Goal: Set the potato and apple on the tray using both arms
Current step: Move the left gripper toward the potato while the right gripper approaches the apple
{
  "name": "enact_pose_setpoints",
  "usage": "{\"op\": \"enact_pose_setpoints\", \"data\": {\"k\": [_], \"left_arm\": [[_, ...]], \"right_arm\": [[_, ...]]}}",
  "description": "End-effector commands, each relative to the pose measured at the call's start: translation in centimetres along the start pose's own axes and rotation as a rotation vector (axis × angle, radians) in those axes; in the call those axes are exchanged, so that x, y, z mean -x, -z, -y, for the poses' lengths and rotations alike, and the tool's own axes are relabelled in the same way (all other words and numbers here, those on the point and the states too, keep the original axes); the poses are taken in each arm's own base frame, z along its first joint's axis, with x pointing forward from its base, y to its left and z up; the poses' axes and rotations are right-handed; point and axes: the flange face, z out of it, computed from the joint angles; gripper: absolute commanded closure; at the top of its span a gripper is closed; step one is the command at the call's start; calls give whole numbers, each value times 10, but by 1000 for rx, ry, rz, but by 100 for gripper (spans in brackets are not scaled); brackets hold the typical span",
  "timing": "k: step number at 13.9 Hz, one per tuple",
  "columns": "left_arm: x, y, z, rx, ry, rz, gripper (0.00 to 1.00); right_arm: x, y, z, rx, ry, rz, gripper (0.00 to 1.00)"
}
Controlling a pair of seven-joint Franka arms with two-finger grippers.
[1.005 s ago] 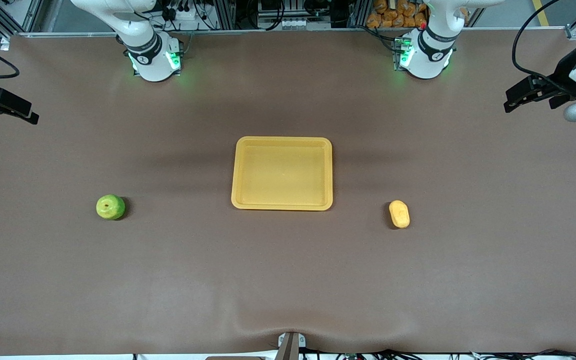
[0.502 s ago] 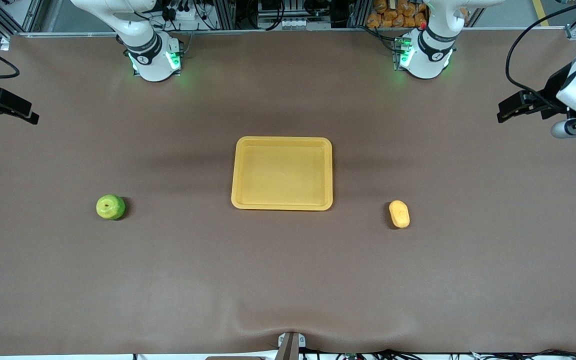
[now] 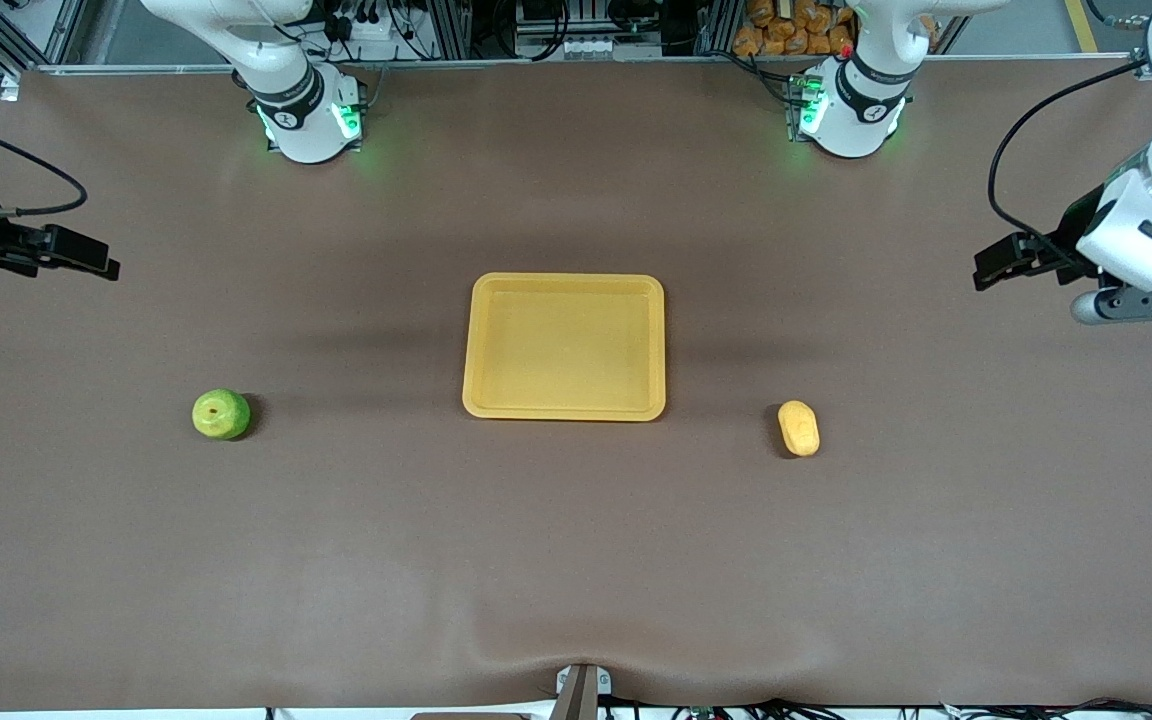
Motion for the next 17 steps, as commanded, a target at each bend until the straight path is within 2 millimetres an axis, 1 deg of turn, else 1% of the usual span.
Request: {"op": "enact_pose_setpoints", "data": {"k": [1,3,4,7,8,10,12,15,17], "left_arm": [[-9,-16,1,22,11,-7,0],[-20,-33,3,22,18,4,0],[-25,-40,2,23,17,1,0],[-40,-67,-5,26,63,2,0],[-44,-75,-9,26,78,5,0],[-52,-94,-11,25,96,16,0],[-60,-116,-15,23,94,36,0],[-71,-146,-18,24,96,47,0],[-76,-163,-19,24,96,55,0]], "right_arm": [[-4,4,-1,4,-12,-20,0],[-16,-7,-1,6,-15,-23,0],[-17,-8,-6,0,-23,-22,0],[-35,-35,-12,15,-28,26,0],[-38,-38,-13,13,-33,31,0],[-42,-37,-15,8,-38,13,0],[-47,-45,-18,6,-43,25,0],[-56,-60,-29,5,-61,47,0],[-60,-64,-39,-3,-76,44,0]]}}
